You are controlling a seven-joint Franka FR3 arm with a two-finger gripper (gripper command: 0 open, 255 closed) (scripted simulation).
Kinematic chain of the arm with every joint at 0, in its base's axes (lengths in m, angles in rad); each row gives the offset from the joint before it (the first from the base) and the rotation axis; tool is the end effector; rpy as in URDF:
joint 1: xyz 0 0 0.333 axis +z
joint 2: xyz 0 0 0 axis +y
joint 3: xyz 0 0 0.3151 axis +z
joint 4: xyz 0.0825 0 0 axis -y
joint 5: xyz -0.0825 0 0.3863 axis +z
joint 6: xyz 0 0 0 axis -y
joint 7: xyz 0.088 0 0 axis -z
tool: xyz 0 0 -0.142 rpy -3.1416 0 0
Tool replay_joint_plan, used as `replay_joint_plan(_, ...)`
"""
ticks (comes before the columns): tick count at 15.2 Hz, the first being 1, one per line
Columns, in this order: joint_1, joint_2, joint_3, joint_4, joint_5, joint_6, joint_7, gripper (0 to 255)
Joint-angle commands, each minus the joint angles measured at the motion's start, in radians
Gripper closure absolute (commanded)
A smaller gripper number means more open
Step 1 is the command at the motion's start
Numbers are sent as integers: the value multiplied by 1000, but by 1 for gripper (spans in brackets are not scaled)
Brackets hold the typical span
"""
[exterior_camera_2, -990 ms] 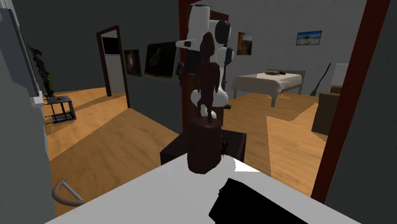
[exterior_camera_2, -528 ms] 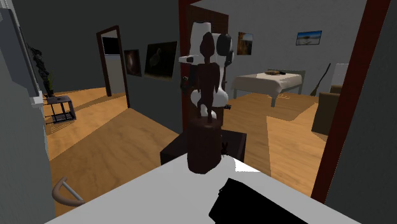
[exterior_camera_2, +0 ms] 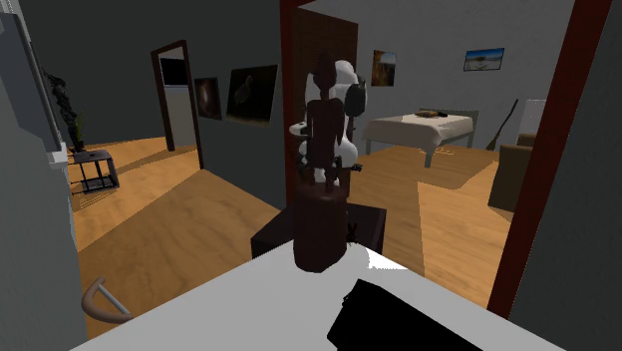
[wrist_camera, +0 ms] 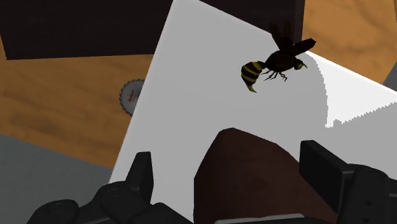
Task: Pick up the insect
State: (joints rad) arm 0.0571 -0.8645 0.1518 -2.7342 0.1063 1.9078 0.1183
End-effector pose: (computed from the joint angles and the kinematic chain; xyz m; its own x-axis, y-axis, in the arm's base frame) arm 0.2943 0.0683 0.4238 0.9993 0.0063 0.0358 0.0060 -0.9999 0.0097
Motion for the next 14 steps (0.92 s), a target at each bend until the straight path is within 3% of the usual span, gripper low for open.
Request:
replay_joint_plan(1,14,19,21,-51,38,66,34,0)
replay_joint_plan(7,69,127,85,-172,161,283,119,0)
replay_joint_plan(12,135,301,137,-227,284,510,173,0)
replay_joint_plan(14,158,345,130,-235,295,563,181,0)
